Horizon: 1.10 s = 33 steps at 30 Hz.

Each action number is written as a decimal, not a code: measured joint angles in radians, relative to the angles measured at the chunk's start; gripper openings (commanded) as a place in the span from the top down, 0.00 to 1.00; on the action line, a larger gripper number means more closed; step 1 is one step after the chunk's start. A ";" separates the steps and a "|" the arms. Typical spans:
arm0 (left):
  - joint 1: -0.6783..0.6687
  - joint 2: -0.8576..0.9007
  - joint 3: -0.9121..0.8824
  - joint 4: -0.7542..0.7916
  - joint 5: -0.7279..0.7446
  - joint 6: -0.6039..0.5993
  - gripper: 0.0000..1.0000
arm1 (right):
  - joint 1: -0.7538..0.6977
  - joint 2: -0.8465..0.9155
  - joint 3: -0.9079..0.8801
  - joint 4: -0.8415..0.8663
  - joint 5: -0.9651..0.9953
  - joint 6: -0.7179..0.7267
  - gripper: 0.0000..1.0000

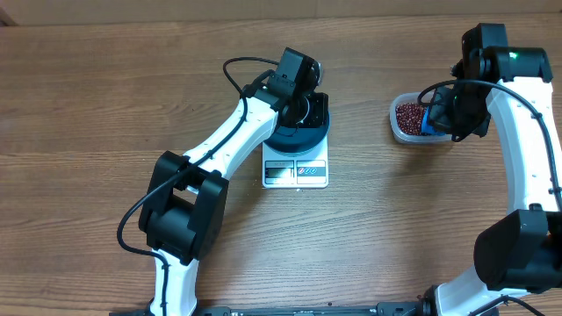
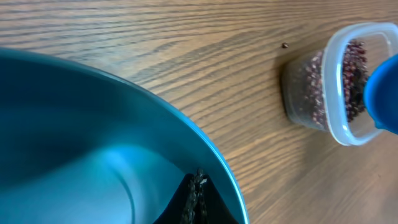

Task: Scoop item into bowl and weigh 150g on scale

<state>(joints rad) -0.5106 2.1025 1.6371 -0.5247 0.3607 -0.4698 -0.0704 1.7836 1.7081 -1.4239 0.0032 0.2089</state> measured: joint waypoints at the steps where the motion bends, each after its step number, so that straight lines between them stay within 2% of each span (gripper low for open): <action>1: 0.000 0.000 0.000 0.001 0.006 0.000 0.96 | 0.000 0.000 0.000 0.000 0.000 0.000 0.96; 16: 0.002 0.000 0.018 -0.020 0.000 0.001 0.96 | 0.000 0.000 0.000 0.000 0.000 0.000 0.96; 21: 0.022 -0.019 0.106 -0.130 -0.059 0.001 0.96 | 0.000 0.000 0.000 0.001 0.000 0.000 0.96; 28: 0.068 -0.145 0.184 -0.287 -0.125 0.011 0.96 | 0.000 0.000 0.000 -0.002 0.000 0.000 0.96; 33: 0.072 -0.176 0.192 -0.408 -0.259 0.052 0.94 | 0.000 0.000 0.000 -0.002 0.000 0.000 0.95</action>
<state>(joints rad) -0.4385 1.9263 1.8286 -0.9329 0.1020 -0.4175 -0.0704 1.7836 1.7081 -1.4254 0.0032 0.2085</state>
